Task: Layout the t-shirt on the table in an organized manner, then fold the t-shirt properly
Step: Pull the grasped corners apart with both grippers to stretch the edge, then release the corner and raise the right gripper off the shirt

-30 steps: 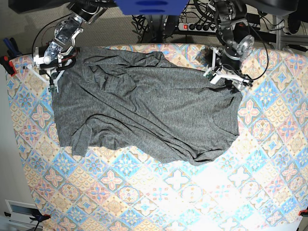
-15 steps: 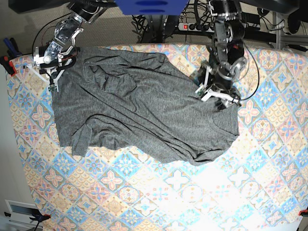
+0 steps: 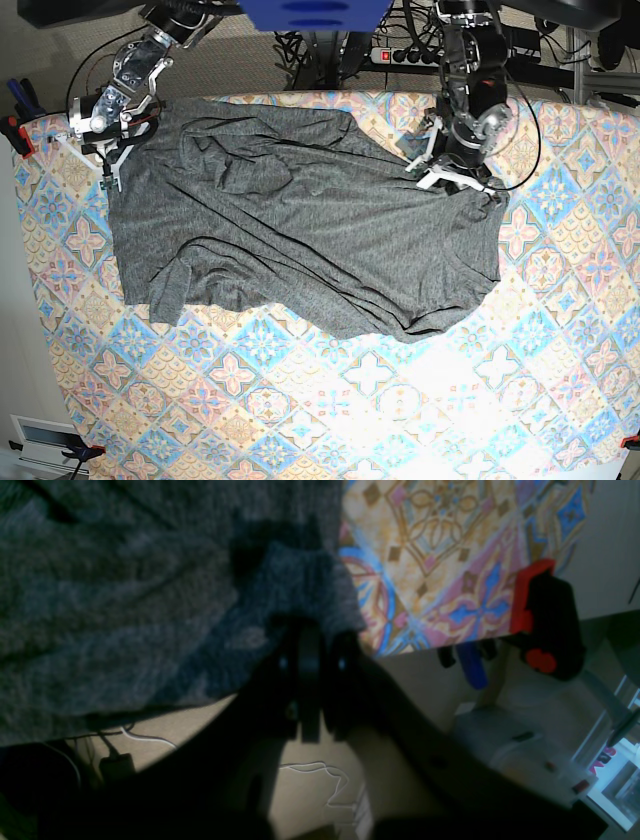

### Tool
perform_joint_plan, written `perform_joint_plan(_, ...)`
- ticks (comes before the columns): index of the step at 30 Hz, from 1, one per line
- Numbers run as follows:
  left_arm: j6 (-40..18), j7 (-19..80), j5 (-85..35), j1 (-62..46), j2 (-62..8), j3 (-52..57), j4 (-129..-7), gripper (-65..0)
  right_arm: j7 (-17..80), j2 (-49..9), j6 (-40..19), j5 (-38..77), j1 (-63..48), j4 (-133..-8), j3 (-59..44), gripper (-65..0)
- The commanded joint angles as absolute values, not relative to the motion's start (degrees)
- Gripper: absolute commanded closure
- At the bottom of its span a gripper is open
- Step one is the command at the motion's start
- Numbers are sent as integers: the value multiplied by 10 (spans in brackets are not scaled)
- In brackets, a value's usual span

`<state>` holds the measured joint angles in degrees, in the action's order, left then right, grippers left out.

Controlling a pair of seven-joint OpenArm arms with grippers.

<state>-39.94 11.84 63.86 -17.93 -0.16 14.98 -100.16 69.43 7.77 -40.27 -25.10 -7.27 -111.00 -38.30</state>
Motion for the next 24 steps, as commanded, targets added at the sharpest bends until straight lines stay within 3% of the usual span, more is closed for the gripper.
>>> perform_joint_plan(1,-400,136,640,-184,-6,159,-1021,-71,691,73,-400,-252,-68,-1120,-383,0)
perform_joint_plan(9,-400,138,611,-160,5,159,-1045,-72,689,72,-400,-253,-53,-1134,-385,0)
perform_joint_plan(16,-400,139,615,-131,26,160,-1045,-72,567,73,-400,-253,-52,-1142,-385,0)
perform_joint_plan(24,-400,140,615,-134,24,161,-1046,-72,514,73,-400,-253,-49,-1142,-404,0)
